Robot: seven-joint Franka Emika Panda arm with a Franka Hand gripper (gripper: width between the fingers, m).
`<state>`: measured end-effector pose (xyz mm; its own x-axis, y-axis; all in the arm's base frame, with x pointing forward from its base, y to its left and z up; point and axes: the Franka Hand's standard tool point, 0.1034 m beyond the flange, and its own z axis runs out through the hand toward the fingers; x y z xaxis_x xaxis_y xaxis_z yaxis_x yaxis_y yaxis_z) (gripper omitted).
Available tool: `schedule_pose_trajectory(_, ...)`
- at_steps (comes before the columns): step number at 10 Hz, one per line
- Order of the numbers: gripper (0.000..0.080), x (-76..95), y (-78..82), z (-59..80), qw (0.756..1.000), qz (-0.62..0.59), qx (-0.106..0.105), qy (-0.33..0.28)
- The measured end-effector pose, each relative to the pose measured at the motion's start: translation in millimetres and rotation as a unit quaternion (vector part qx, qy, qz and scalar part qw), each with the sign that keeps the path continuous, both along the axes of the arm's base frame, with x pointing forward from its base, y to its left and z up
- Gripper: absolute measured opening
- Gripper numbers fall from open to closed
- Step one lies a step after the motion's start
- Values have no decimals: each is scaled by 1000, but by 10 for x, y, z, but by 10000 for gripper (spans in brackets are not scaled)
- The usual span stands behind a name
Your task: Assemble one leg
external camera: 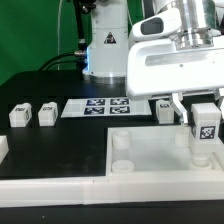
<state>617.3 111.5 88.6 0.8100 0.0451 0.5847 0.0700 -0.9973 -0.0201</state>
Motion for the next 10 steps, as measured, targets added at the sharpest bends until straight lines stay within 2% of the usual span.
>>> schedule_pose_trajectory(1, 294, 0, 0, -19, 1000, 0, 0, 0)
schedule_pose_trajectory(3, 294, -43, -16, -154, 1000, -1, -3, 8)
schedule_pose_trajectory(8, 294, -54, -7, -186, 1000, 0, -2, 17)
schedule_pose_trajectory(9, 383, -58, -7, -194, 1000, 1, -2, 19)
schedule_pose_trajectory(10, 524, -59, -7, -195, 1000, 1, -2, 19)
